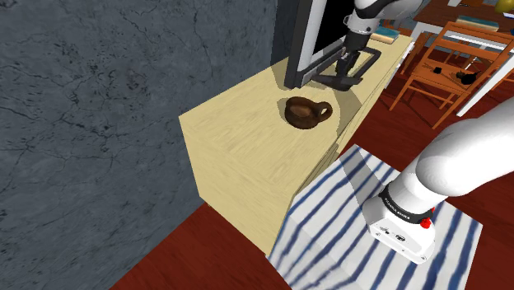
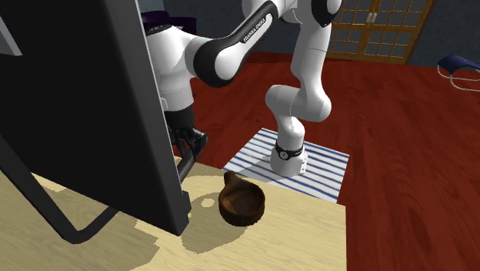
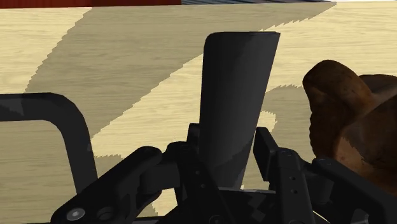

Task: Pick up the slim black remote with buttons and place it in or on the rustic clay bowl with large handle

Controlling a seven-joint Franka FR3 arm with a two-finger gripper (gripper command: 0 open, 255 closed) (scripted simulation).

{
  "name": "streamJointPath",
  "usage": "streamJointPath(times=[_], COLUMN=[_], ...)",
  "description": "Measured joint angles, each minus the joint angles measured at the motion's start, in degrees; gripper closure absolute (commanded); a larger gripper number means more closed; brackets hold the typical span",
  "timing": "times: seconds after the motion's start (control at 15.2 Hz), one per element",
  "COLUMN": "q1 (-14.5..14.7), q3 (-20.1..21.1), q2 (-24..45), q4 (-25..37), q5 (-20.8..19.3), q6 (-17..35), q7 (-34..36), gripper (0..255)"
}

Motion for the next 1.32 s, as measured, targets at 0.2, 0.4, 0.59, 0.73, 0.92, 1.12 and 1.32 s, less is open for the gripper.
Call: streamJointPath(times=[0.2, 0.4, 0.59, 0.73, 0.92, 1.12, 1.32], q1=[0.0, 0.0, 0.3, 1.0, 2.4, 3.9, 5.6], q3=[0.2, 0.5, 1.3, 2.9, 5.9, 9.1, 12.0], q2=[-0.7, -1.5, -2.3, -3.9, -6.2, -8.1, -8.7], q4=[1.8, 3.5, 4.4, 3.0, 0.3, -2.0, -3.0], q5=[-0.1, -0.2, -0.2, 0.0, 0.6, 1.7, 3.0], q6=[-2.4, -4.9, -6.5, -6.7, -6.3, -5.6, -5.1], q7=[0.2, 0.6, 1.5, 3.8, 8.0, 12.2, 16.1], gripper=[255, 255, 255, 255, 255, 255, 255])
